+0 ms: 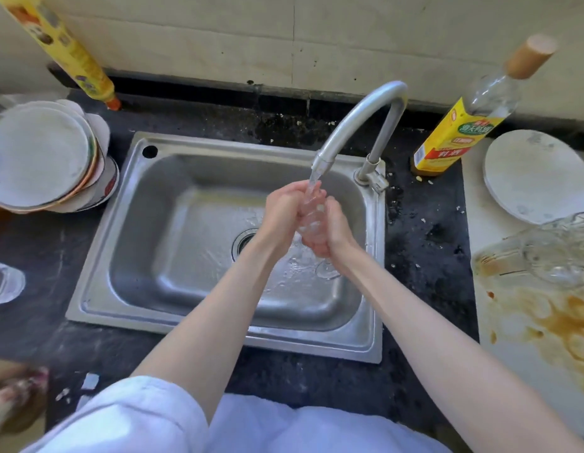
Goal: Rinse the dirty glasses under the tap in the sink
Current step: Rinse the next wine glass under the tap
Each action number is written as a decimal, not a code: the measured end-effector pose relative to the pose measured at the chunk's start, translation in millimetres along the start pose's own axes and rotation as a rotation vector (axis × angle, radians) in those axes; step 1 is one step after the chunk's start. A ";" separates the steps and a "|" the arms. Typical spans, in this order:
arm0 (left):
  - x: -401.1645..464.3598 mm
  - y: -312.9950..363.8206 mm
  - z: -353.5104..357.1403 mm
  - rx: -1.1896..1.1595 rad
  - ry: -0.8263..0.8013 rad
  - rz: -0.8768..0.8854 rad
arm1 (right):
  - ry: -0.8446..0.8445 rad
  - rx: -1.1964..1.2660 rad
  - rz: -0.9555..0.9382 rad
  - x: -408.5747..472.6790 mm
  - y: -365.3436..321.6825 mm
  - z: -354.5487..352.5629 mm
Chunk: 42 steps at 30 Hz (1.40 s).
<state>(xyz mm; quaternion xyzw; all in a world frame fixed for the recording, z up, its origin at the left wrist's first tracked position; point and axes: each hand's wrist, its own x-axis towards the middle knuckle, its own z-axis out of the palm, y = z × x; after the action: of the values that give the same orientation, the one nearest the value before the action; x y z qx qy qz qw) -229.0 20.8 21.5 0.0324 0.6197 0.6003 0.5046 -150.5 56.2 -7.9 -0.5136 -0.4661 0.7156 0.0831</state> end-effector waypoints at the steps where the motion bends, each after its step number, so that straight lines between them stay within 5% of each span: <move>1: 4.6 -1.7 -4.0 0.018 0.013 0.022 | 0.047 -0.088 -0.095 -1.1 2.3 0.5; 4: 7.9 -5.7 -8.3 0.039 0.078 0.019 | 0.081 -0.212 -0.371 -10.2 13.0 2.3; 7: 2.9 -6.1 -13.0 0.083 -0.104 -0.017 | 0.160 -0.243 -0.385 -7.7 14.8 -2.9; 10: 4.2 8.0 -30.2 0.681 -0.356 0.091 | 0.021 -0.204 -0.166 1.8 -0.2 -12.1; 13: 7.2 23.9 -27.6 1.210 -0.234 0.331 | -0.257 -0.203 0.040 -2.8 -16.4 -17.1; 17: 9.3 22.5 -27.0 1.165 -0.170 0.224 | -0.100 -0.478 -0.312 -2.0 -19.3 -19.4; 20: 11.1 19.9 -33.2 1.041 -0.268 0.066 | -0.006 -0.647 -0.457 -2.3 -13.2 -23.9; 26: 14.9 24.9 -17.0 1.408 -0.242 0.394 | -0.172 -0.397 0.028 4.8 -22.2 -20.7; 29: 17.4 26.2 -20.2 1.526 -0.252 0.244 | -0.081 -0.537 -0.177 6.1 -19.8 -21.2; 32: 21.6 20.1 -28.5 1.157 -0.304 0.028 | 0.017 -0.660 -0.429 1.4 -11.4 -22.5; 35: 23.1 21.9 -24.4 1.296 -0.312 0.152 | 0.047 -0.587 -0.271 3.9 -12.1 -21.0; 38: 19.4 27.9 -15.3 1.556 -0.251 0.373 | -0.225 -0.415 0.068 11.8 -19.5 -23.1; 42: 23.5 25.7 -19.3 1.492 -0.240 0.279 | -0.101 -0.473 -0.103 10.9 -15.2 -25.9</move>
<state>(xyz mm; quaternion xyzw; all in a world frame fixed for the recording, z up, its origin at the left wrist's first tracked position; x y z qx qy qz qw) -267.8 29.4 23.2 0.5072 0.7917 0.0736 0.3326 -140.0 86.2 -4.6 -0.4579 -0.6498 0.6062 -0.0268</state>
